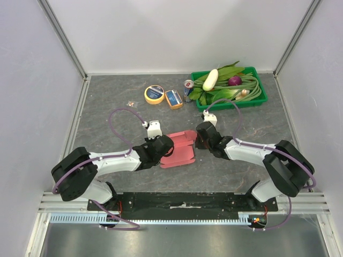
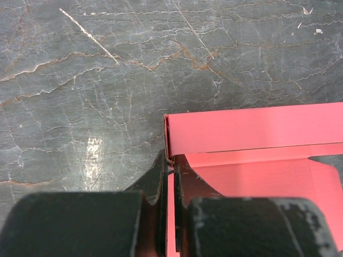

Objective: Fold the paper box

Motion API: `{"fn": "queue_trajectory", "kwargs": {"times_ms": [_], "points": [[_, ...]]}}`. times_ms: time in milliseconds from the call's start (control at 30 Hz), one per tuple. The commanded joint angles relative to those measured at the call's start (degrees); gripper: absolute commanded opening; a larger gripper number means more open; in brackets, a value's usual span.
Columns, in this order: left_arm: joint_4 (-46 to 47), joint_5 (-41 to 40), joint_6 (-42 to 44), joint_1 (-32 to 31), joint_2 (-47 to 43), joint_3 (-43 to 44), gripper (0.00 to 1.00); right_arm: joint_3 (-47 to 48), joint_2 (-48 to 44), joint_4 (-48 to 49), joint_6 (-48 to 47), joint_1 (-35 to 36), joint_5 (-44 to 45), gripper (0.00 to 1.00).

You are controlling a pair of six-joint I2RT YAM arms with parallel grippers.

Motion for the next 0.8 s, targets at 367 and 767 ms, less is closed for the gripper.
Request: {"fn": "queue_trajectory", "kwargs": {"times_ms": [367, 767], "points": [[-1.2, 0.37, -2.64, -0.43, -1.25, 1.17, 0.02, -0.11, 1.61, 11.63, 5.26, 1.5, -3.06, 0.0], [-0.67, 0.55, -2.02, -0.43, -0.81, 1.0, 0.02, 0.77, 5.83, 12.27, 6.58, 3.88, -4.74, 0.0]]}}
